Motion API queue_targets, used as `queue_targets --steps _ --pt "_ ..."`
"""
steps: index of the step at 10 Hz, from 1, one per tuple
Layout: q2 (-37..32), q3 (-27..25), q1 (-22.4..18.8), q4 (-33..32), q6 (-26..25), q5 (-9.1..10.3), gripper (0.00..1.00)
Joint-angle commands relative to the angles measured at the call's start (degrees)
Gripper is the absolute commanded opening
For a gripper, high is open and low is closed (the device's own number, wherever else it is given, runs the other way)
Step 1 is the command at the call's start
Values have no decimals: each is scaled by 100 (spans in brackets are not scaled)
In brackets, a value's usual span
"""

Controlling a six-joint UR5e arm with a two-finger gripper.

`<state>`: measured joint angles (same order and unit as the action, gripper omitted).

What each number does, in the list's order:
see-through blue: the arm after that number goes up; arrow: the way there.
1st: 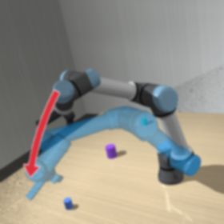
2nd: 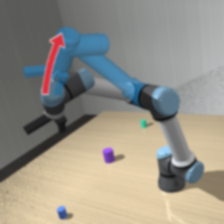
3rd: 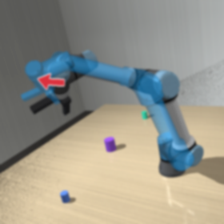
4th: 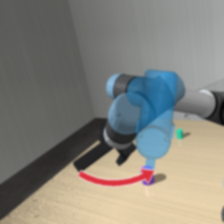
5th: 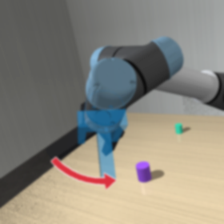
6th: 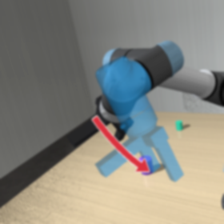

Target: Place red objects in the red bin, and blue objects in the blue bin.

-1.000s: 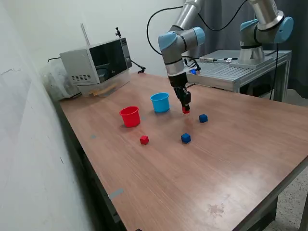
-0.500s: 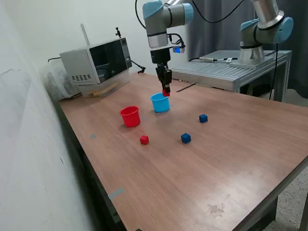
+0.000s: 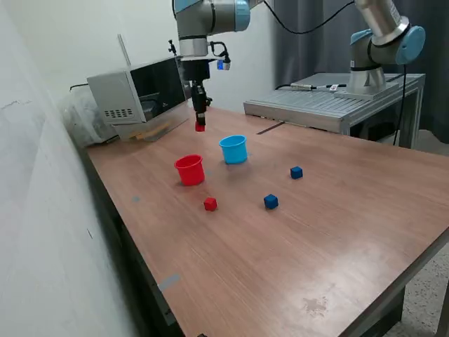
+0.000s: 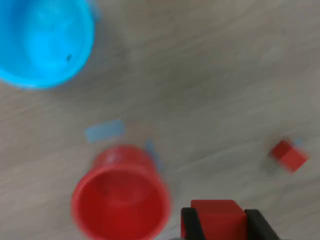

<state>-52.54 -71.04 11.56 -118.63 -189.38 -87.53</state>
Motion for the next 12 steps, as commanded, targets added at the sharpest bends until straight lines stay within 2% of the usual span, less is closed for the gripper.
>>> queue_targets --steps 1,5,9,10,11,12 --pt "549 511 285 -37 103 0 0" --pt "1174 837 303 -151 174 -18 0" --pt "1237 873 391 -160 174 -27 0" --pt "1237 838 400 -160 174 -166 100" --pt "1228 829 400 -152 174 -350 100" --pt "1228 881 400 -152 182 -361 100"
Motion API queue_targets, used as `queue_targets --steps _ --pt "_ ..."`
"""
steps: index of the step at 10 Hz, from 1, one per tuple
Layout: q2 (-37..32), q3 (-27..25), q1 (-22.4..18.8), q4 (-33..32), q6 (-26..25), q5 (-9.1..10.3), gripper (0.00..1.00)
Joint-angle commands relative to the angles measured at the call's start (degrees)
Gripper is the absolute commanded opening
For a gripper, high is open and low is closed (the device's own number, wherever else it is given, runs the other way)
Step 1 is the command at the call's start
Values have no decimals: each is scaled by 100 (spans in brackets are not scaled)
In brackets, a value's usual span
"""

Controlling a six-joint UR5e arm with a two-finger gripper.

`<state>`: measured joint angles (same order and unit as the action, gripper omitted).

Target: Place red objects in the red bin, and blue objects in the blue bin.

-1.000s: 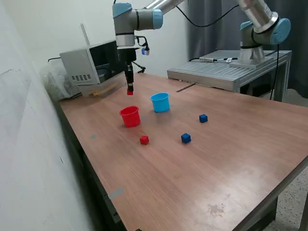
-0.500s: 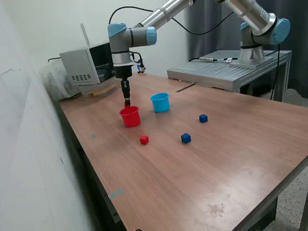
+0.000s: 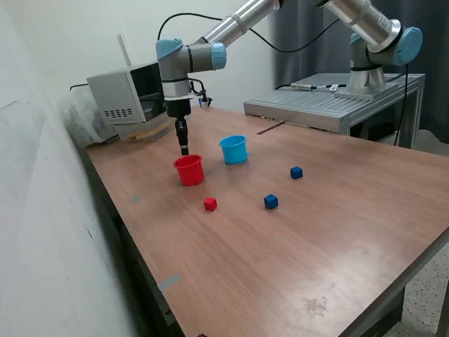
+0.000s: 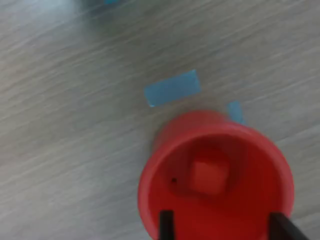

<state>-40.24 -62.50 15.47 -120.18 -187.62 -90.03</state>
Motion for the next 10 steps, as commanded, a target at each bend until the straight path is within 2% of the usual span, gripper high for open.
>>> queue_targets --steps 1,2,3,4,6,8,10 --pt "-10 88 9 12 15 -111 100" --pt "-19 184 -26 30 102 -94 100" --pt "-54 237 -87 56 547 -59 100" --pt "-89 308 -244 91 995 72 100" --pt "-98 553 -701 363 1236 301 100" --pt "-89 624 -1227 373 1700 346 100" --pt "199 730 -1414 364 2096 381 100"
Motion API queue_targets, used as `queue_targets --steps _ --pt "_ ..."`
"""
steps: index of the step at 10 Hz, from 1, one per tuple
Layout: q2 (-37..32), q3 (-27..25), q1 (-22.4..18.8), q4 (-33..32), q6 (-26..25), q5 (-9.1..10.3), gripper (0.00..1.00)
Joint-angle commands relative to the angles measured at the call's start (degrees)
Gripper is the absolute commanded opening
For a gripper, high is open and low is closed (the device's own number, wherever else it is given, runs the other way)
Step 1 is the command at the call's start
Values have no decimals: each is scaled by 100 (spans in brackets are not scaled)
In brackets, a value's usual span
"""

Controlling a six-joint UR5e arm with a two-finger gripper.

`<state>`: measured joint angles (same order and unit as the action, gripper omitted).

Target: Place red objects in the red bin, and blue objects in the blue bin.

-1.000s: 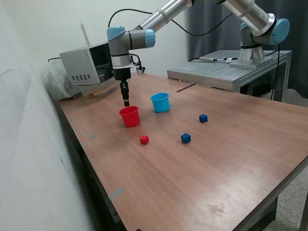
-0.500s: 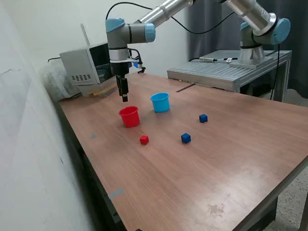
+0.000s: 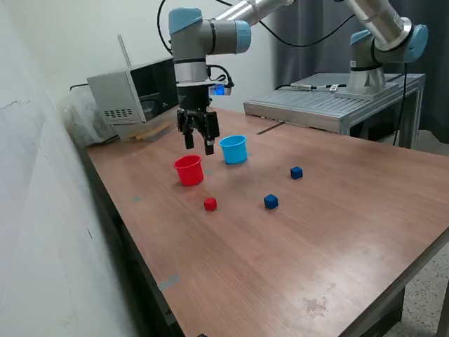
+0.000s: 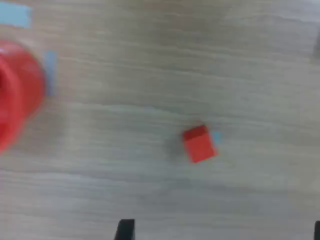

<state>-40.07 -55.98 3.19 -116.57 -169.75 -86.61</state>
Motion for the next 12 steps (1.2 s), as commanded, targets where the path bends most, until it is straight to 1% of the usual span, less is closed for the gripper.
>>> queue_targets --steps 1,2,5,8,12 --pt "436 183 -196 3 511 56 100" --pt "726 341 -187 -6 713 47 100" --pt "1211 824 -187 -15 1259 4 100" --pt "1291 835 -179 -32 1392 -14 100" --pt "1327 773 -135 -32 1453 -190 100"
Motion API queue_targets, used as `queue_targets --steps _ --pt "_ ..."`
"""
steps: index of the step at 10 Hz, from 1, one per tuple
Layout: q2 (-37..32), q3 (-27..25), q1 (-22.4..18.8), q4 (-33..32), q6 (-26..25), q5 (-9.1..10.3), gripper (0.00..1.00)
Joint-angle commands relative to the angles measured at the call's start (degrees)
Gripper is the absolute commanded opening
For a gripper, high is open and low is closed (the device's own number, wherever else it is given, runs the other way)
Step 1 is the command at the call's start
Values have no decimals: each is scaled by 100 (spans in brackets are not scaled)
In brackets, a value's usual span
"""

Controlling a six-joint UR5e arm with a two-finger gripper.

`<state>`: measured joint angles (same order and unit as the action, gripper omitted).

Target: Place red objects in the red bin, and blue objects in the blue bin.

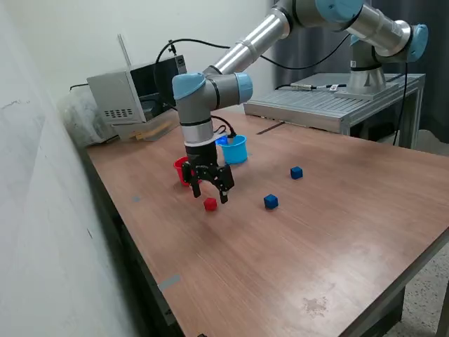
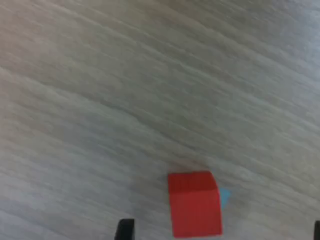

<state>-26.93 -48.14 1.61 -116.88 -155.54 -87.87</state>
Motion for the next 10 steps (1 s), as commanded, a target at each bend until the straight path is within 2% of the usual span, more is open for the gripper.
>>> queue_targets --steps 1,4,5,10 --pt "13 -11 24 -1 50 -124 100" --pt "4 -20 24 -1 137 -125 100" --pt "4 -20 24 16 277 -134 0" --pt "4 -29 24 34 288 -151 0"
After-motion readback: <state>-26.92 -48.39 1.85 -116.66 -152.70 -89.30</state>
